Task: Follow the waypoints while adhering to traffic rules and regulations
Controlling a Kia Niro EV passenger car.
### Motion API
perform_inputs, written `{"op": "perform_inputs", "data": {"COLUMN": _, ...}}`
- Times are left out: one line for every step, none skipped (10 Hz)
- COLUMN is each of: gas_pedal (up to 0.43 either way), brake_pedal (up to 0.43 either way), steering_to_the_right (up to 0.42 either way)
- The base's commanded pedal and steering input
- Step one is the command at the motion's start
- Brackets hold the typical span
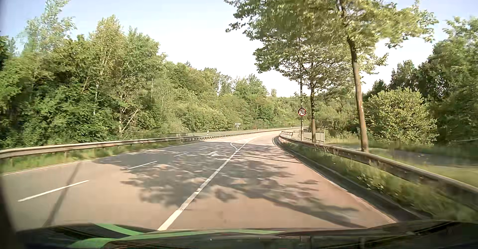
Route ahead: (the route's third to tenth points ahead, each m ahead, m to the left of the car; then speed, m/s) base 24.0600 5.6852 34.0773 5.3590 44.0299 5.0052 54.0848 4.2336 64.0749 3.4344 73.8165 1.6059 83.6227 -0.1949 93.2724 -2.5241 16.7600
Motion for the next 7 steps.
{"op": "perform_inputs", "data": {"gas_pedal": 0.157, "brake_pedal": 0.0, "steering_to_the_right": 0.004}}
{"op": "perform_inputs", "data": {"gas_pedal": 0.157, "brake_pedal": 0.0, "steering_to_the_right": 0.003}}
{"op": "perform_inputs", "data": {"gas_pedal": 0.157, "brake_pedal": 0.0, "steering_to_the_right": 0.002}}
{"op": "perform_inputs", "data": {"gas_pedal": 0.157, "brake_pedal": 0.0, "steering_to_the_right": 0.002}}
{"op": "perform_inputs", "data": {"gas_pedal": 0.157, "brake_pedal": 0.0, "steering_to_the_right": 0.002}}
{"op": "perform_inputs", "data": {"gas_pedal": 0.157, "brake_pedal": 0.0, "steering_to_the_right": 0.002}}
{"op": "perform_inputs", "data": {"gas_pedal": 0.157, "brake_pedal": 0.0, "steering_to_the_right": 0.004}}
